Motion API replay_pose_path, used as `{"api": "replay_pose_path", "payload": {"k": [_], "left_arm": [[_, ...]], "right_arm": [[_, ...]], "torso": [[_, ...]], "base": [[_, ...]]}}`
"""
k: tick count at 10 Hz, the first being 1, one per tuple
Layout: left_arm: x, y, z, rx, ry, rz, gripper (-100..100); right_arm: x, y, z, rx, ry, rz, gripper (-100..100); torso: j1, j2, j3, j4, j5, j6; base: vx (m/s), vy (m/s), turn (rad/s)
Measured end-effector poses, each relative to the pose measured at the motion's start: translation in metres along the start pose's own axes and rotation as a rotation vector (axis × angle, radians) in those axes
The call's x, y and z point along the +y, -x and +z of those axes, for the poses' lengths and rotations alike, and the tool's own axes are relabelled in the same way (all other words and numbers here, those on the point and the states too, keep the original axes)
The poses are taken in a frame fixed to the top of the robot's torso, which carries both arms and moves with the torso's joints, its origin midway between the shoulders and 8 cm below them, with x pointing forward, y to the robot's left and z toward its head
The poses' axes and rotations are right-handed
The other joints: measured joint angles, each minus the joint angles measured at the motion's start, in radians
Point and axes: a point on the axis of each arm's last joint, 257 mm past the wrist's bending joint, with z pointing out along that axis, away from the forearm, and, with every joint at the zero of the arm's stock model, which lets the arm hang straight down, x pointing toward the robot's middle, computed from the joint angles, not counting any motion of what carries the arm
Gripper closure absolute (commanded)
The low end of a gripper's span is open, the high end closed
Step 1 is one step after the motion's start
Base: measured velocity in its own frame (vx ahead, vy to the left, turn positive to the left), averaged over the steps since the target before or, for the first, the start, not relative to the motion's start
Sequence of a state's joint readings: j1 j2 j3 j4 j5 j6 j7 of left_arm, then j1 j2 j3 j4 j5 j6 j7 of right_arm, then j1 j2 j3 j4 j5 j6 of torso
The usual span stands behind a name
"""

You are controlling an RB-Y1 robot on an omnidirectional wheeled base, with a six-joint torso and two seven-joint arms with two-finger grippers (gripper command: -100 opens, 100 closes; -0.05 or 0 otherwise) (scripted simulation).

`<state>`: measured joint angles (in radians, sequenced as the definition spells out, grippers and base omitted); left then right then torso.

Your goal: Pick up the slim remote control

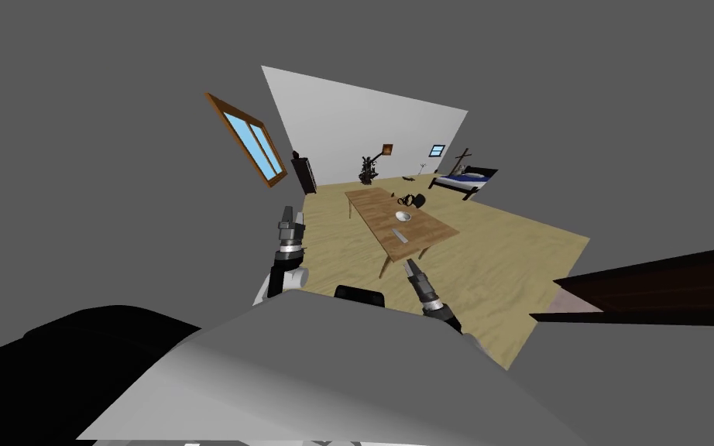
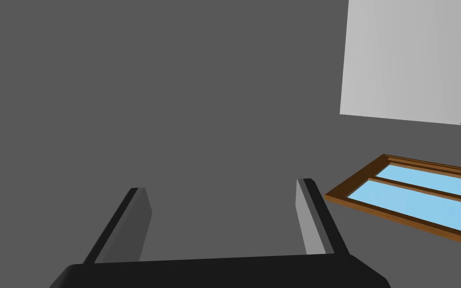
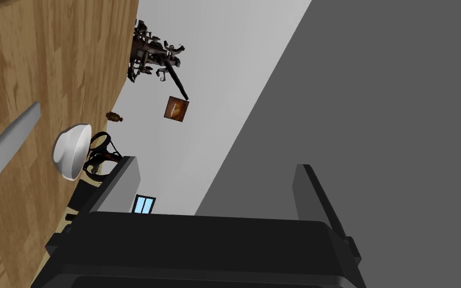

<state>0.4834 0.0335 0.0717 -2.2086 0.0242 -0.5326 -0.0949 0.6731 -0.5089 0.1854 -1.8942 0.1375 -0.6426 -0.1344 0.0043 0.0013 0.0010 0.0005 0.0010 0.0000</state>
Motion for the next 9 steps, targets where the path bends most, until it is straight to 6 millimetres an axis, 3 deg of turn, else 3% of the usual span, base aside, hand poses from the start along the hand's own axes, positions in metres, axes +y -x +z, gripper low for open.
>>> {"api": "replay_pose_path", "payload": {"k": [9], "left_arm": [[0.000,0.000,0.000,0.000,0.000,0.000,0]], "right_arm": [[-0.090,-0.052,-0.064,0.180,-0.221,-0.032,-100]], "torso": [[-0.002,-0.003,-0.002,-0.001,0.000,0.000]], "base": [[0.018,0.046,0.053]]}}
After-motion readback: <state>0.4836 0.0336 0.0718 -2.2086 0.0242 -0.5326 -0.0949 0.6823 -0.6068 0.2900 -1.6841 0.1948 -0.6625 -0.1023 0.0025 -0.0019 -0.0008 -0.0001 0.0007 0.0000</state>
